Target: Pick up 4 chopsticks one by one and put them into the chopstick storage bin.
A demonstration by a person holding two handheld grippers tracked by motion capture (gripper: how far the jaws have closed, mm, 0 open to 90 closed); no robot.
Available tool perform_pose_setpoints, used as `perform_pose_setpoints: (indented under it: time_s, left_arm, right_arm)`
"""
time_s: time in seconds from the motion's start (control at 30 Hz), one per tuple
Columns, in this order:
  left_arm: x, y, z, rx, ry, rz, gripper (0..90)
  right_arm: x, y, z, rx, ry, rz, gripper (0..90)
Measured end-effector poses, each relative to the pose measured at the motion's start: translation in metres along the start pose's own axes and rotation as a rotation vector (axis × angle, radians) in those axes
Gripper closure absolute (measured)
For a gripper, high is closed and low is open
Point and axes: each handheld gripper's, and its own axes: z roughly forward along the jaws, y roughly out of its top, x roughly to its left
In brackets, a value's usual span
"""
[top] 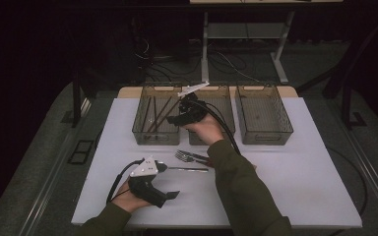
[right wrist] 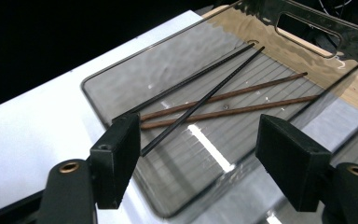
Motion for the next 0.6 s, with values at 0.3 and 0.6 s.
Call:
perform_pose_setpoints:
  time_s: [0.3,0.6]
  left_arm:
    - [0.003,-0.001,-0.001,0.002,0.008,-0.011,0.0]
    - [0.004,-0.002,-0.001,0.004,0.016,-0.036,0.0]
  right_arm:
    - [0.001,-0.024,-0.034,-0.009,0.007,-0.043,26.2]
    - [-0.004,-0.05,-0.064,-0.026,0.023,-0.055,22.8]
